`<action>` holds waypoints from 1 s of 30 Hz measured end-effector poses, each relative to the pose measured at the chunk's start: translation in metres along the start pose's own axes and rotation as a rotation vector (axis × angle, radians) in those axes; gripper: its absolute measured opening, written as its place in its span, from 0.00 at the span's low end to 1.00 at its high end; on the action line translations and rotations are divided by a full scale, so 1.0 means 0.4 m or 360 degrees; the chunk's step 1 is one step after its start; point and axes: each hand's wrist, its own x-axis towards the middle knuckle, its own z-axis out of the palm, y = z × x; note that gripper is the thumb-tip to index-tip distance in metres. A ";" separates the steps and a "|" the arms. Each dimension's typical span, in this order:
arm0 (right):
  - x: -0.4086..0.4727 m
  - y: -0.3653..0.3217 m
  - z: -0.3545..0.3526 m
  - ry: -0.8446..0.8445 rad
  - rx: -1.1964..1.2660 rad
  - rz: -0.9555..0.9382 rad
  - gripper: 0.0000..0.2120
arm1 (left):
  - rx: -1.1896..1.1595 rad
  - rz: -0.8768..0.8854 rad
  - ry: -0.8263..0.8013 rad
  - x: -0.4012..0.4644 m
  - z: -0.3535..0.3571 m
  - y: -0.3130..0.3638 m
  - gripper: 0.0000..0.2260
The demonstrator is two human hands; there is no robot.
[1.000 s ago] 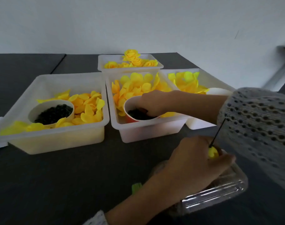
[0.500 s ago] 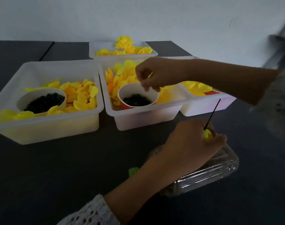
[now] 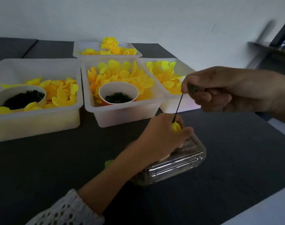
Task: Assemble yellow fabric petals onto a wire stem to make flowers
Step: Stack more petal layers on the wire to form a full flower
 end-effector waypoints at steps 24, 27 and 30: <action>0.036 0.054 0.041 0.0010 0.0232 -0.0007 0.11 | 0.0052 -0.0049 -0.0007 0.001 0.000 0.002 0.11; 0.036 0.052 0.040 0.0002 0.0275 -0.0022 0.11 | 0.0064 -0.0036 -0.0005 0.001 0.000 0.002 0.11; 0.033 0.047 0.039 0.0007 0.0243 -0.0046 0.12 | 0.0050 -0.0029 -0.0002 0.000 -0.001 0.000 0.11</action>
